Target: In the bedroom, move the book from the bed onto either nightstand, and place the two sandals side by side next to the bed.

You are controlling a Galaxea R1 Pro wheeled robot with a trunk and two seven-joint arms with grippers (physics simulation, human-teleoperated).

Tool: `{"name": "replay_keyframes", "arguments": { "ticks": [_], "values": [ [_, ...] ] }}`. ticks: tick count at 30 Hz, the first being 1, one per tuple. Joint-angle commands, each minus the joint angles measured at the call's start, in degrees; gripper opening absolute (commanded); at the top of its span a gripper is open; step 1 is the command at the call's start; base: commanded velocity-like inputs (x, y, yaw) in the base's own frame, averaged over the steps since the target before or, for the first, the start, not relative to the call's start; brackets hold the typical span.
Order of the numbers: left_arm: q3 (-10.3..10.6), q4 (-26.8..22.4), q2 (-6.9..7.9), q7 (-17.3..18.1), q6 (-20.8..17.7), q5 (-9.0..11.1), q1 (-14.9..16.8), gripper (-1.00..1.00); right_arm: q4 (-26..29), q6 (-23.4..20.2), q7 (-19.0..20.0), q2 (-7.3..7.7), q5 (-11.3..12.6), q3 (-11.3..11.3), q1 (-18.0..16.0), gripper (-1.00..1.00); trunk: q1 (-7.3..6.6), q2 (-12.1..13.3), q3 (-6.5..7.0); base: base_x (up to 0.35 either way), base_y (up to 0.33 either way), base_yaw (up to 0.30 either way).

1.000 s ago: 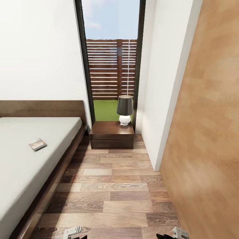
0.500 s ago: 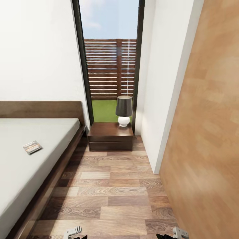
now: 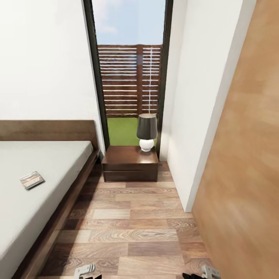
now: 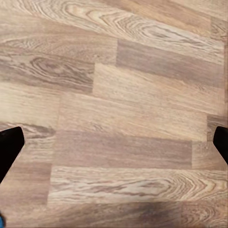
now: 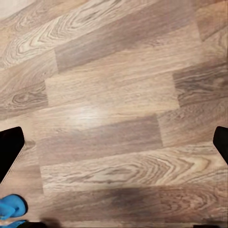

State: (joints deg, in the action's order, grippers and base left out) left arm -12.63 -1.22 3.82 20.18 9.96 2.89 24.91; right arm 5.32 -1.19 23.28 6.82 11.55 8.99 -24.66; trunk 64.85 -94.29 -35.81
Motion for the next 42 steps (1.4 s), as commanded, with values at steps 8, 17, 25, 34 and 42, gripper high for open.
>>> {"name": "replay_keyframes", "arguments": {
  "ticks": [8, 17, 25, 34, 42],
  "values": [
    [-0.1, 0.1, -0.06, 0.3, 0.1, 0.3, 0.0, 1.00, 0.0, -0.1, 0.2, -0.02, 0.2, 0.3, 0.0, 1.00, 0.02, 0.0, -0.05, 0.295, 0.119, 0.000],
    [-0.1, 0.1, -1.12, 0.2, 0.1, 0.2, 0.0, 1.00, 0.0, -0.1, 0.2, -0.05, 0.2, 0.3, 0.0, 1.00, 0.02, 0.0, -0.05, 0.316, -0.060, 0.000],
    [-0.1, 0.1, -1.24, 0.2, 0.3, 0.3, 0.0, 1.00, 0.0, -0.1, 0.2, -0.05, 0.2, 0.3, 0.0, 1.00, 0.02, 0.0, -0.05, 0.076, -0.041, 0.000],
    [-0.4, -1.2, -1.13, 0.1, 0.2, 0.3, 0.0, 1.00, 0.0, -0.1, 0.2, -0.05, 0.3, 0.3, 0.0, 1.00, 0.02, 0.0, -0.05, 0.154, -0.001, 0.000],
    [-0.4, -5.2, -1.25, -0.3, 0.3, 0.6, 0.0, 1.00, 0.0, -0.1, 0.2, -0.05, 0.3, 0.3, 0.0, 1.00, 0.02, 0.0, -0.05, 0.297, -0.036, 0.000]
  ]
}}
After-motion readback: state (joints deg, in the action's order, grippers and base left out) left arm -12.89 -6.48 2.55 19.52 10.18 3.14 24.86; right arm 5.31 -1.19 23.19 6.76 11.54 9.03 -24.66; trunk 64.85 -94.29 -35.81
